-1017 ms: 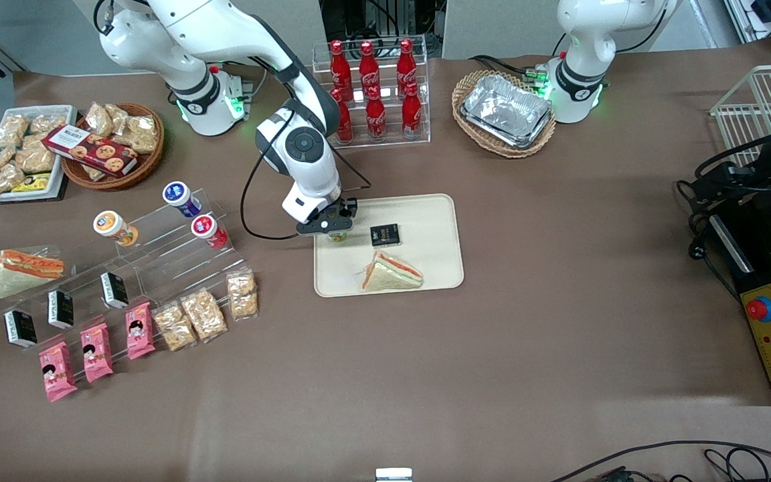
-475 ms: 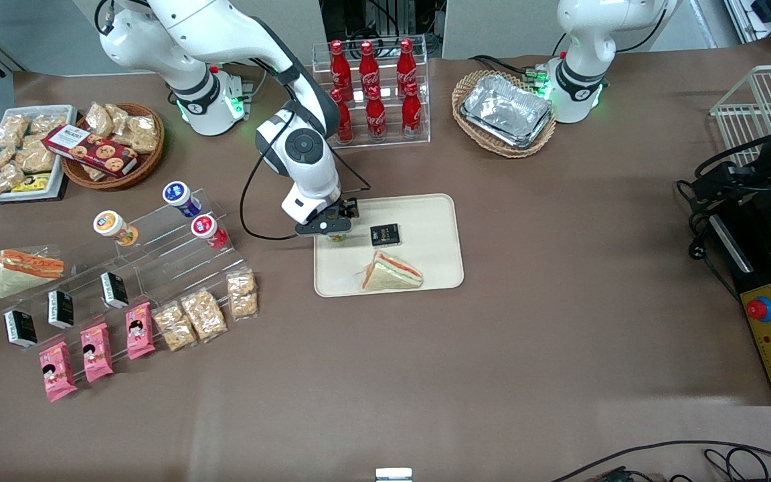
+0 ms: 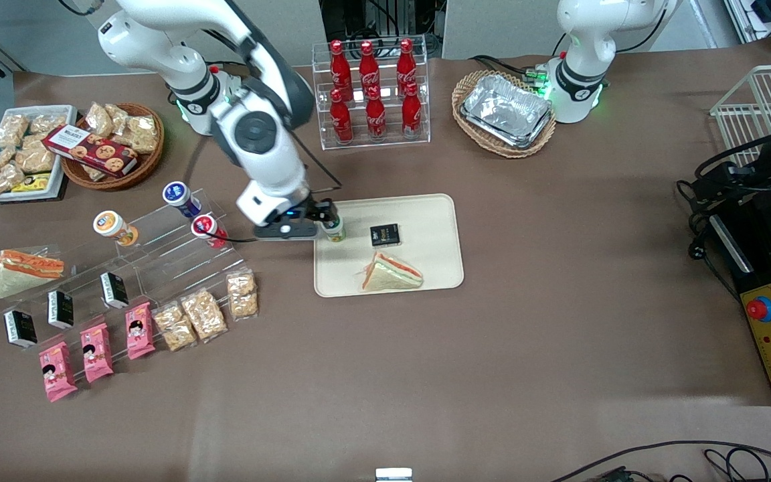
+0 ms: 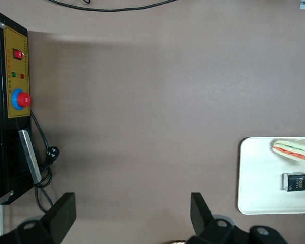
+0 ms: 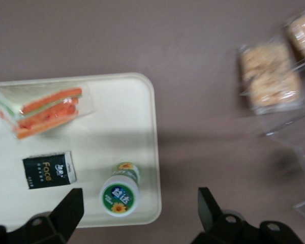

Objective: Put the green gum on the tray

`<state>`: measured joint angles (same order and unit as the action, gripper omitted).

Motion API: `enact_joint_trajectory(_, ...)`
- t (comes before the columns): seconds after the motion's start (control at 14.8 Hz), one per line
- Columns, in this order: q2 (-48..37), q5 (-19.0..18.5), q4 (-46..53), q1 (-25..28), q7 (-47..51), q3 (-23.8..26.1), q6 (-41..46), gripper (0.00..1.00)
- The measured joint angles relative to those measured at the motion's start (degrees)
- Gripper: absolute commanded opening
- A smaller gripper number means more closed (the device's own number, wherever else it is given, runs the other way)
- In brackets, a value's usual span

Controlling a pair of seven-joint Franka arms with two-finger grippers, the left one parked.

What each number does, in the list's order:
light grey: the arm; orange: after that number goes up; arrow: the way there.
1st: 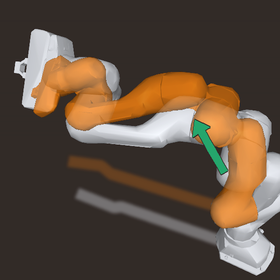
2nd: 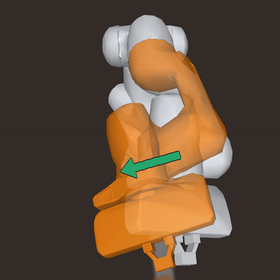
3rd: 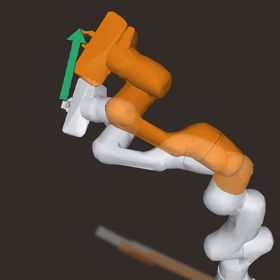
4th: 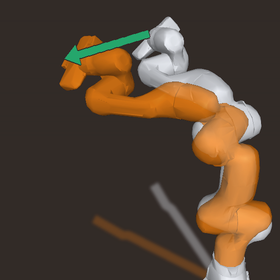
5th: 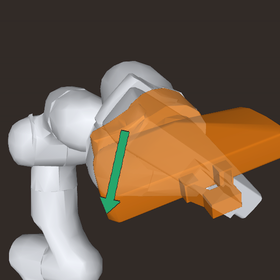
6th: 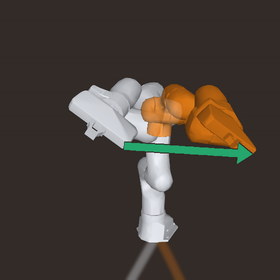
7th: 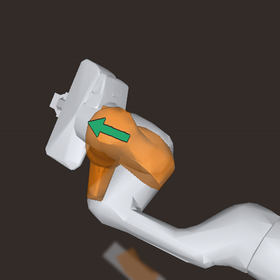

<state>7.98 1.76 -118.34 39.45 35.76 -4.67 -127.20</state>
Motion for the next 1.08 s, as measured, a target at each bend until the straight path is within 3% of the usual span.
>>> enact_joint_trajectory(0.27, -4.15, -0.07, 8.90, -7.96, -7.07, -0.26, 13.37, 1.00)
enact_joint_trajectory(0.54, -5.72, -0.18, 18.40, -19.24, -18.76, -0.57, 24.29, 1.00)
enact_joint_trajectory(0.81, -5.99, -0.19, 24.10, -31.71, -30.76, -0.89, 27.56, 1.00)
enact_joint_trajectory(1.08, -6.53, -0.20, 26.98, -38.24, -32.55, -0.92, 29.01, 1.00)
